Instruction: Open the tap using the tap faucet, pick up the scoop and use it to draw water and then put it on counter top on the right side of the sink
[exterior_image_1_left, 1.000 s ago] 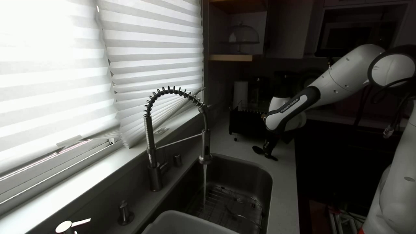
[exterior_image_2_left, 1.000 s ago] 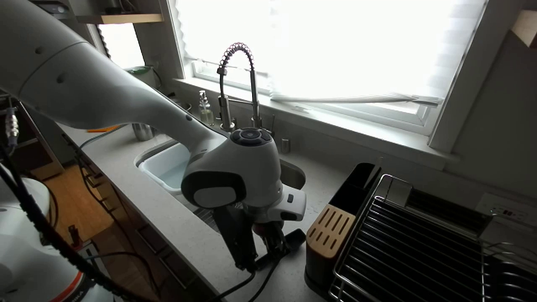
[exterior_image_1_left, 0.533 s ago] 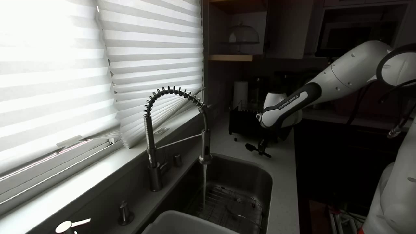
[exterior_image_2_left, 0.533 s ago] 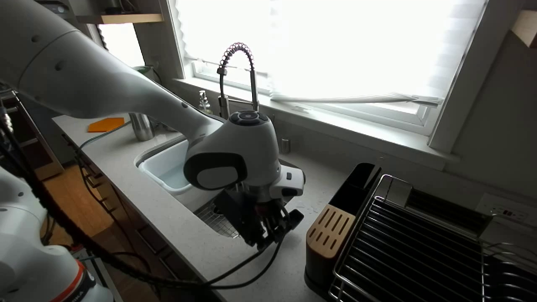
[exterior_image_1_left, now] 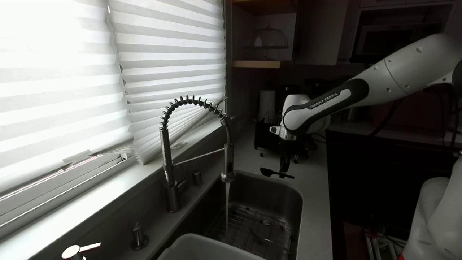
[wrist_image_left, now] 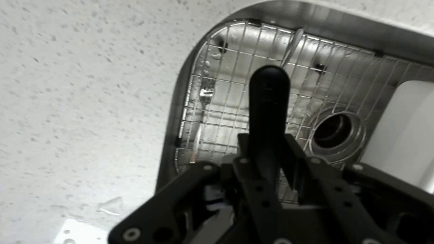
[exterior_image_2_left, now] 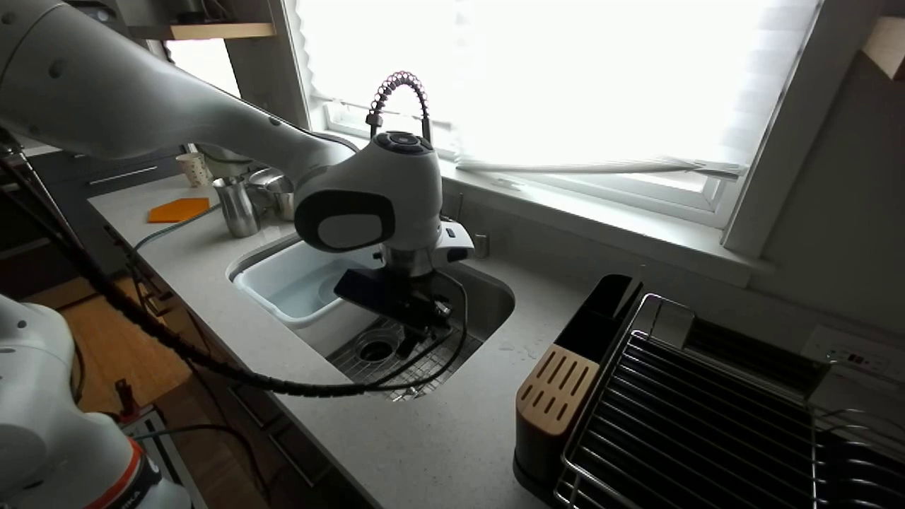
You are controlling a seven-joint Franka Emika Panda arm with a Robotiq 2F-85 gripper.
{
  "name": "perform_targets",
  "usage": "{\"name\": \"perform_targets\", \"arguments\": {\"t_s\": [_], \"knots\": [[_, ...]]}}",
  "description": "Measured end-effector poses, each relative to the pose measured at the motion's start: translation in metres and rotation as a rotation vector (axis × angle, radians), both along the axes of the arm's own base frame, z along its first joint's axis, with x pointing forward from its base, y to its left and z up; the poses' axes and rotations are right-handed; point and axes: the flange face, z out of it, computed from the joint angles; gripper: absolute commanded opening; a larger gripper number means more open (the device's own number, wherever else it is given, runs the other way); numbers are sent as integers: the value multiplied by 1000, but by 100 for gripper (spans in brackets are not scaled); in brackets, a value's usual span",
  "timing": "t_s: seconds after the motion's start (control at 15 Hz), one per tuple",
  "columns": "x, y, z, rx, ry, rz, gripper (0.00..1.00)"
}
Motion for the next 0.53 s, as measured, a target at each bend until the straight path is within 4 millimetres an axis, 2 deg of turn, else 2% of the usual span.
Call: {"name": "perform_targets", "arguments": {"t_s": [0.13, 0.33, 0.4, 0.53], "knots": [[3, 15, 5, 27, 11, 88, 26], [4, 18, 7, 30, 9, 121, 26], [4, 18, 7, 30, 8, 123, 6], [4, 18, 7, 30, 8, 124, 6]]}}
